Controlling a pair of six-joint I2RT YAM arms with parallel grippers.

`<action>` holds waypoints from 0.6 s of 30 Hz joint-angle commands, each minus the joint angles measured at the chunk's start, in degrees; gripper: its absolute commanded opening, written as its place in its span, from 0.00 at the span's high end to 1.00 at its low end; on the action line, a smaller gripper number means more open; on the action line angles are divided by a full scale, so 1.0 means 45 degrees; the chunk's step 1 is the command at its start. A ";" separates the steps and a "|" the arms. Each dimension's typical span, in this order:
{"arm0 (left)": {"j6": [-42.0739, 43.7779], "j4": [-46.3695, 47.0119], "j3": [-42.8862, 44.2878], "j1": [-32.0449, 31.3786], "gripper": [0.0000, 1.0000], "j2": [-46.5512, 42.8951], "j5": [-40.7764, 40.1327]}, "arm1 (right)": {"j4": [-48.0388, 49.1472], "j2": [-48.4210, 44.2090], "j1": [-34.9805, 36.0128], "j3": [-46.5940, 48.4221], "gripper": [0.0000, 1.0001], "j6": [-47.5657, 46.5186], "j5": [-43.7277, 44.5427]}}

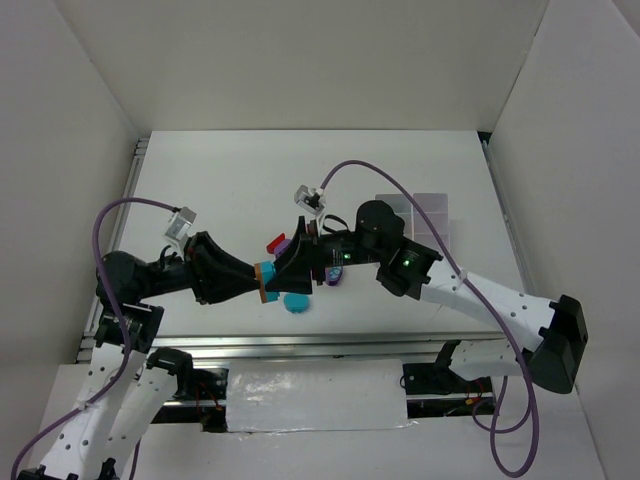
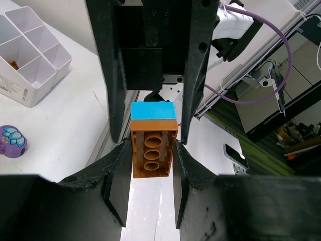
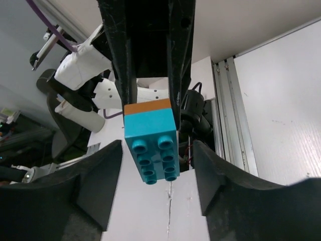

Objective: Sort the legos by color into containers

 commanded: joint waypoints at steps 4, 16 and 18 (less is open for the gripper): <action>0.0268 0.0341 0.0203 -0.0074 1.00 -0.0029 0.0014 | 0.1163 0.0260 0.0193 0.0717 0.82 0.0191 -0.0285; 0.0795 -0.0751 0.0437 -0.0074 0.44 -0.0048 -0.0493 | 0.0890 0.0006 0.0232 0.0483 1.00 0.0015 -0.0050; 0.0912 -0.0928 0.0496 -0.0074 0.49 -0.0088 -0.0689 | 0.0812 0.0064 0.0310 0.0541 1.00 -0.0023 0.0009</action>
